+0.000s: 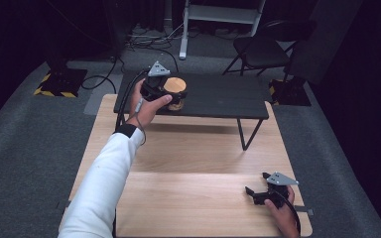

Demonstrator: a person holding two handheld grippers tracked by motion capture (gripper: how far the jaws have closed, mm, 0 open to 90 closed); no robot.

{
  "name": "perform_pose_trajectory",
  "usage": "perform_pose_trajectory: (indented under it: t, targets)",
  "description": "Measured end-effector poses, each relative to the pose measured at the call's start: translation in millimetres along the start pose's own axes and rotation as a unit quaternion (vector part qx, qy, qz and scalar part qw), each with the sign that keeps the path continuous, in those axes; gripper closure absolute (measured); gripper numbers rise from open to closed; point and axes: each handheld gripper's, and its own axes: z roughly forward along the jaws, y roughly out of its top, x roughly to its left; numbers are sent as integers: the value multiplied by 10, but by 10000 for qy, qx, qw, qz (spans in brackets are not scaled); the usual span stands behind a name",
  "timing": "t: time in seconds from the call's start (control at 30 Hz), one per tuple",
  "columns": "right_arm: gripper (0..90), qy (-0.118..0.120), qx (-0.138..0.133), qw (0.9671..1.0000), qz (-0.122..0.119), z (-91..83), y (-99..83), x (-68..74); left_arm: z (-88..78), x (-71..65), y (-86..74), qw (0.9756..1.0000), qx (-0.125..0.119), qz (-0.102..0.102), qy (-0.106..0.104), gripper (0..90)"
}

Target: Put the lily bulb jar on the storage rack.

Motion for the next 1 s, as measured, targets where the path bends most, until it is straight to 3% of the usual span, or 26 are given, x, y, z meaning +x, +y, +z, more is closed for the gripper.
perform_pose_trajectory:
  t: [0.07,0.23,0.4,0.5,0.63,0.67,0.73,0.87,1.0]
  targets:
    - [0,0,0,10000,2,0,0,0,-18,-7,0,10000,11,-29,20,81]
    - [0,0,0,10000,4,0,0,1,-191,-33,-86,9991,-350,-132,181,8]
    - [0,1,0,10000,3,1,0,0,-455,-120,-159,9986,-454,-163,213,4]
    - [0,6,2,10000,10,0,1,0,-579,-229,-271,9980,-556,-39,302,4]
    - [0,4,1,10000,-6,0,0,-1,-732,-420,-592,9950,-899,8,430,4]
    - [0,5,1,10000,-3,0,0,-1,-762,-496,-661,9941,-931,57,555,4]
    - [0,4,2,10000,-4,0,1,-1,-814,-577,-794,9932,-964,197,630,4]
    - [0,4,2,10000,-3,0,1,-1,-915,-669,-1101,9924,-1031,87,660,4]
    - [0,2,3,10000,1,0,1,1,-949,-740,-1343,9923,-969,130,763,4]
